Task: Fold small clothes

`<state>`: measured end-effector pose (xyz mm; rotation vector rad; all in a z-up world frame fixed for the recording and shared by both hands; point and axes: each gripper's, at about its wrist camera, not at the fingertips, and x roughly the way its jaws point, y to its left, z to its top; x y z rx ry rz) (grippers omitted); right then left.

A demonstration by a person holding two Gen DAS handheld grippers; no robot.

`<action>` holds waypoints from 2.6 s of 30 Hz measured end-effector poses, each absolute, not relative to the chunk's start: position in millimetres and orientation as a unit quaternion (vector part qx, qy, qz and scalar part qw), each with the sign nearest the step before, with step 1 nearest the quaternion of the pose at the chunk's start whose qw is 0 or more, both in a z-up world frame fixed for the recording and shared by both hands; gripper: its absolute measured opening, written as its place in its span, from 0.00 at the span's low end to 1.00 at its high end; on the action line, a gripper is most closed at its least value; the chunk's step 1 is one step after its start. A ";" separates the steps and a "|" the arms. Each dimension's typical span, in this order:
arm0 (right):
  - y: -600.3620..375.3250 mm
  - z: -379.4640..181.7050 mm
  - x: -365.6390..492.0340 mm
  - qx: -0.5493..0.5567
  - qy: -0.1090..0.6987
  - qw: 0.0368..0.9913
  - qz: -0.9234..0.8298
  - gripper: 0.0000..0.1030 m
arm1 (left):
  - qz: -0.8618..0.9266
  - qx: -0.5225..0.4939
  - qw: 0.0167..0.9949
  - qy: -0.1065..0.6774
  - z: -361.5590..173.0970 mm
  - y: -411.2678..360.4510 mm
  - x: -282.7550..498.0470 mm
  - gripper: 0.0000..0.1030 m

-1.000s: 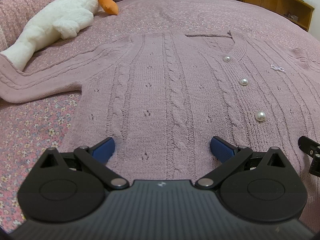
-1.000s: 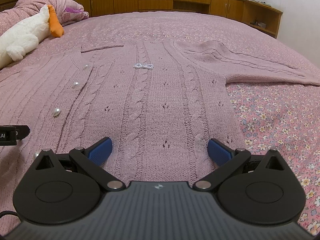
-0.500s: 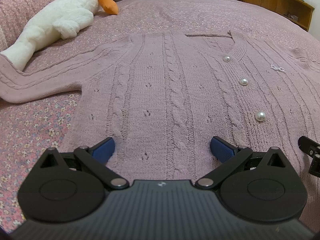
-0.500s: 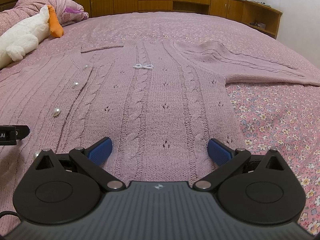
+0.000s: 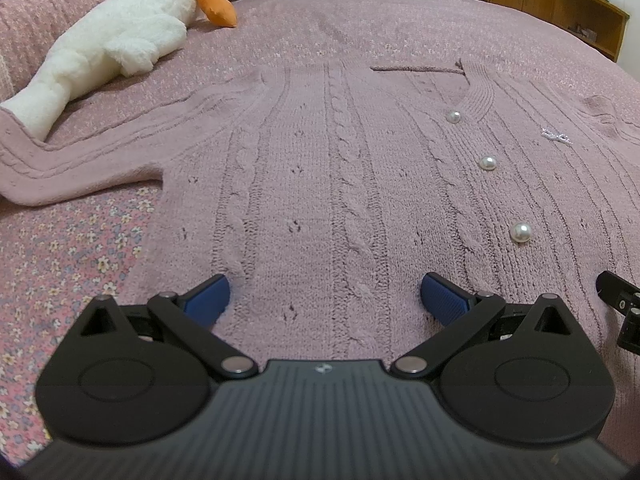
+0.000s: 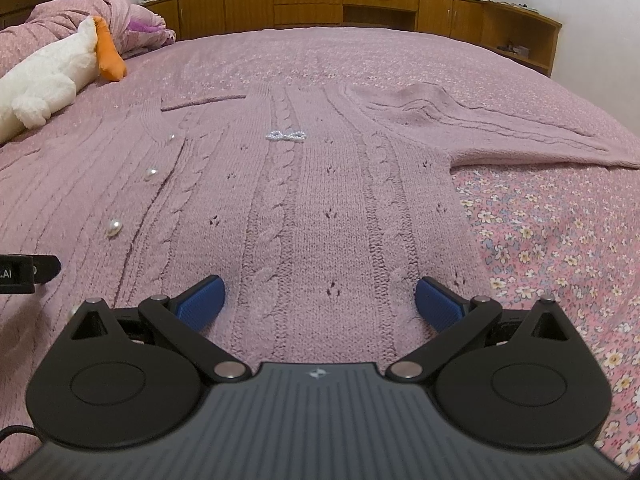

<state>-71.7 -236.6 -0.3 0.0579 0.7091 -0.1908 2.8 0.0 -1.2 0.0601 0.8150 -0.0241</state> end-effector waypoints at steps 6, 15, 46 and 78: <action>-236.3 -0.4 -71.7 0.025 0.346 0.933 -0.095 1.00 | -0.010 0.029 0.917 0.397 -2.0 -0.6 4.3 1.00; -239.3 2.9 -67.6 0.031 0.361 0.928 -0.088 1.00 | -0.008 0.026 0.908 0.417 1.5 -1.3 11.4 1.00; -513.5 35.8 -18.3 0.326 0.298 0.883 -0.157 1.00 | 0.001 0.029 0.883 0.468 8.6 -6.1 29.9 1.00; -647.8 -12.3 34.8 0.394 0.188 0.876 -0.205 0.10 | 0.005 0.029 0.885 0.465 8.8 -7.7 31.0 1.00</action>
